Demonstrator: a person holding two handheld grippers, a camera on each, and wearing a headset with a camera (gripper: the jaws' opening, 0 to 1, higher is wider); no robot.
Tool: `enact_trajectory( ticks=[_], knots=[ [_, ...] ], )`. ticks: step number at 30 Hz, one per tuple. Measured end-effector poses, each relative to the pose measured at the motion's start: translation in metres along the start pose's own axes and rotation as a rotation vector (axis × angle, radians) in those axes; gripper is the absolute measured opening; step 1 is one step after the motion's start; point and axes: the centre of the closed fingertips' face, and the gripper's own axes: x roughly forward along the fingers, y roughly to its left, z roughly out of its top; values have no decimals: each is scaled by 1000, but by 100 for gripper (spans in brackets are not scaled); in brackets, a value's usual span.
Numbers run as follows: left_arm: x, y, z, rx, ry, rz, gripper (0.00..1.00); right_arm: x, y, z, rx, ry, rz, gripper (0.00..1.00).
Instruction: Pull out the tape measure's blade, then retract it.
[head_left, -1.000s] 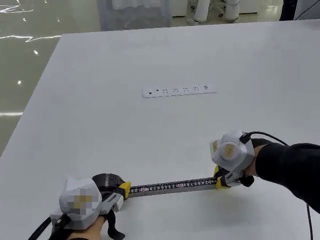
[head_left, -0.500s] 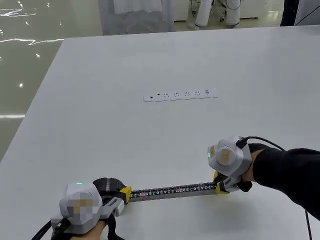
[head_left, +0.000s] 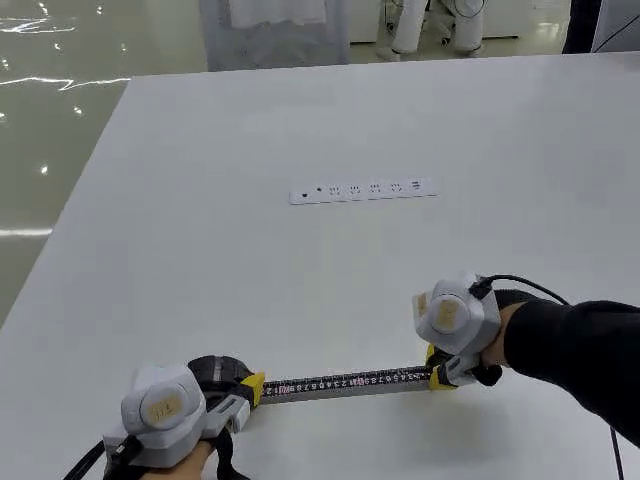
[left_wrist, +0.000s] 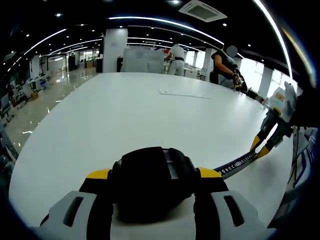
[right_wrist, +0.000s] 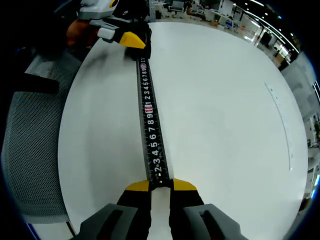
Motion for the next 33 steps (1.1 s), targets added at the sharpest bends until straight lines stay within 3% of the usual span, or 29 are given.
enact_trajectory(
  ticks=[13,22,28,33],
  knots=[
    [0,1,0,-12,21,-10,60,1,0,3,32,-9,-5,8],
    [1,0,-1,-11,19,-12,61,1,1,5,11,-11,-4,8],
    [1,0,-1,-13,21,-12,61,3,0,7,10,-42,12,8],
    [1,0,-2,-14,21,-13,61,4,1,9,2,-23,11,8]
  ],
)
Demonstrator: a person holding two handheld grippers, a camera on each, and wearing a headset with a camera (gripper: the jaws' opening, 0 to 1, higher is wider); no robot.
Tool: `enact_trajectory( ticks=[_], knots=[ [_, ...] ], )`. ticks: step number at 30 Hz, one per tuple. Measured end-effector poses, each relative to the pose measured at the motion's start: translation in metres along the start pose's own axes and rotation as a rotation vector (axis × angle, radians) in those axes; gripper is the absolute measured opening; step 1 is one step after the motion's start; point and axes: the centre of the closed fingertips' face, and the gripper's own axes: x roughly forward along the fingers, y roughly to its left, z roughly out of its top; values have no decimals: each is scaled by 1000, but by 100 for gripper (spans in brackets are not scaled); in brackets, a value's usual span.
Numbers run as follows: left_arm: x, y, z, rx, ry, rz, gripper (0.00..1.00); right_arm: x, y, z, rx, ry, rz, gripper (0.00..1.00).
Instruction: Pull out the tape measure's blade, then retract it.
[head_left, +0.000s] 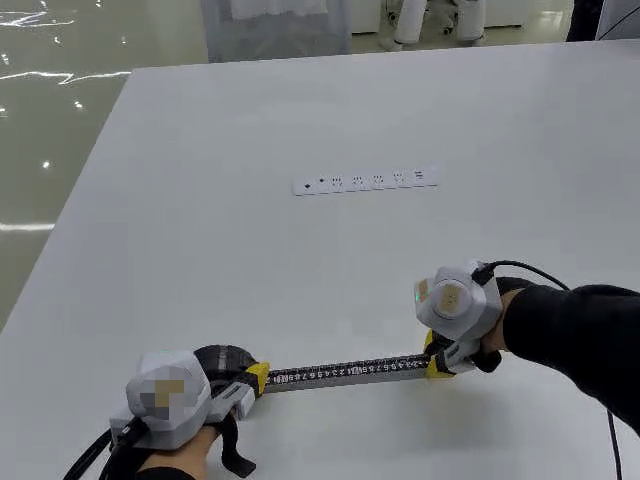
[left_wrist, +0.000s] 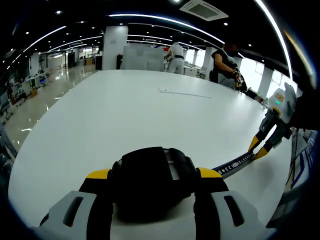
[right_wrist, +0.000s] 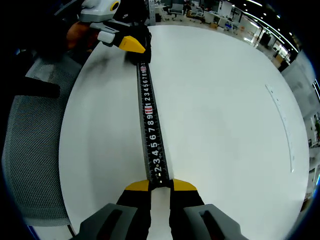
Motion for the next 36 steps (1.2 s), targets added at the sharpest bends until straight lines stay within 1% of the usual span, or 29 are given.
enact_trajectory(
  ticks=[2,4,25,30,36],
  knots=[
    [0,0,0,0,0,0,61,0,0,1,1,1,-1,8],
    [0,0,0,0,1,0,61,0,0,0,19,0,-3,8],
    [0,-1,-1,-4,3,-2,61,1,1,5,17,29,-10,8],
    [0,-1,-1,-4,5,-3,61,2,1,6,24,26,-10,8],
    [0,0,0,-4,4,-3,61,2,1,8,26,35,-14,8]
  ],
)
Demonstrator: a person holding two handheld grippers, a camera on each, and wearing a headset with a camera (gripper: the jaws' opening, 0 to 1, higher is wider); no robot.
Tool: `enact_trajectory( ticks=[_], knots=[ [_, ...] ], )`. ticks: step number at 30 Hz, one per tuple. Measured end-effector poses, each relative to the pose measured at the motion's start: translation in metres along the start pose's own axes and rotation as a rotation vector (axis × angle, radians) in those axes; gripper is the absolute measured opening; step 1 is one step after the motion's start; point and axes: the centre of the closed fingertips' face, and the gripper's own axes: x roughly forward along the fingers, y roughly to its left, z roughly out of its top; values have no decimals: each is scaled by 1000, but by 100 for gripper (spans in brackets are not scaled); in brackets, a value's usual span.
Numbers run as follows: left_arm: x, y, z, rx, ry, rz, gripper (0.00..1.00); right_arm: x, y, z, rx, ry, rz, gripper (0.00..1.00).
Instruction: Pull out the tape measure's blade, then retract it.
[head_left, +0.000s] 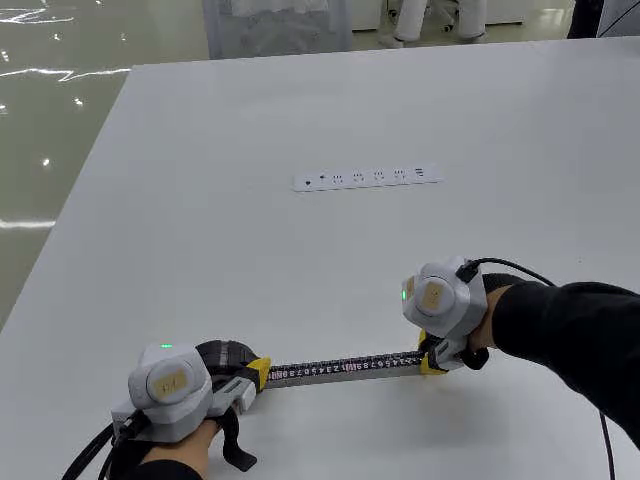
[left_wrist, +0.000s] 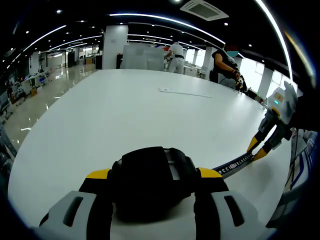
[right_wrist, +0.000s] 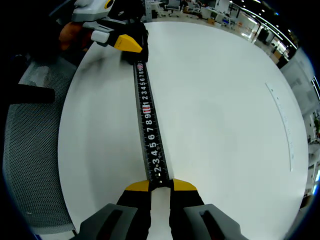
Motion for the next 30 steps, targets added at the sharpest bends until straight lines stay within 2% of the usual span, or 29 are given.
enact_trajectory(
  ticks=[10,30],
  knots=[
    [0,0,0,1,3,0,61,1,0,2,15,-6,-5,8],
    [0,0,0,2,5,-3,61,2,2,6,-1,-7,1,8]
  ],
)
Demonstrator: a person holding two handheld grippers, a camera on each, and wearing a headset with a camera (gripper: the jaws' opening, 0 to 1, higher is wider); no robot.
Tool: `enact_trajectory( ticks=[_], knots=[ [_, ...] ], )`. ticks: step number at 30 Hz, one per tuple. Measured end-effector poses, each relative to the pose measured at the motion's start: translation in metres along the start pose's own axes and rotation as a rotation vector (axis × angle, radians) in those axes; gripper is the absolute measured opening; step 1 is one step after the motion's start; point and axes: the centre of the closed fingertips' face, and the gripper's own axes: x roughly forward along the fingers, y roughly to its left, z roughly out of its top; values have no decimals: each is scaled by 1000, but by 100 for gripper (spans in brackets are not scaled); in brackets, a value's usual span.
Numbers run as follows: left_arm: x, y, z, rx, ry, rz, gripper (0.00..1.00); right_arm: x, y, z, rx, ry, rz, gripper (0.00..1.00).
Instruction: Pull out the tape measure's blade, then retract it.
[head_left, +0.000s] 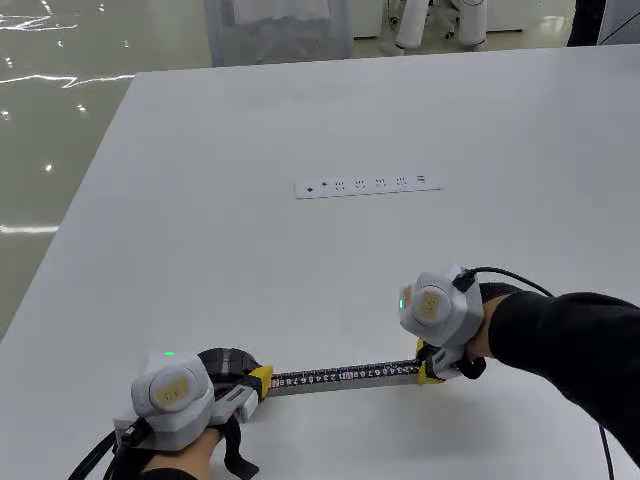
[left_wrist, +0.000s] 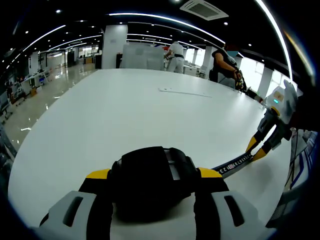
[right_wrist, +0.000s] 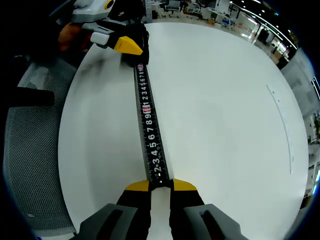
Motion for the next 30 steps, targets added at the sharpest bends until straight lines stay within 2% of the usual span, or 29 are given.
enact_trajectory(
  ticks=[30],
  knots=[
    [0,0,-1,-1,2,-6,61,2,2,8,-28,2,-1,9]
  ],
)
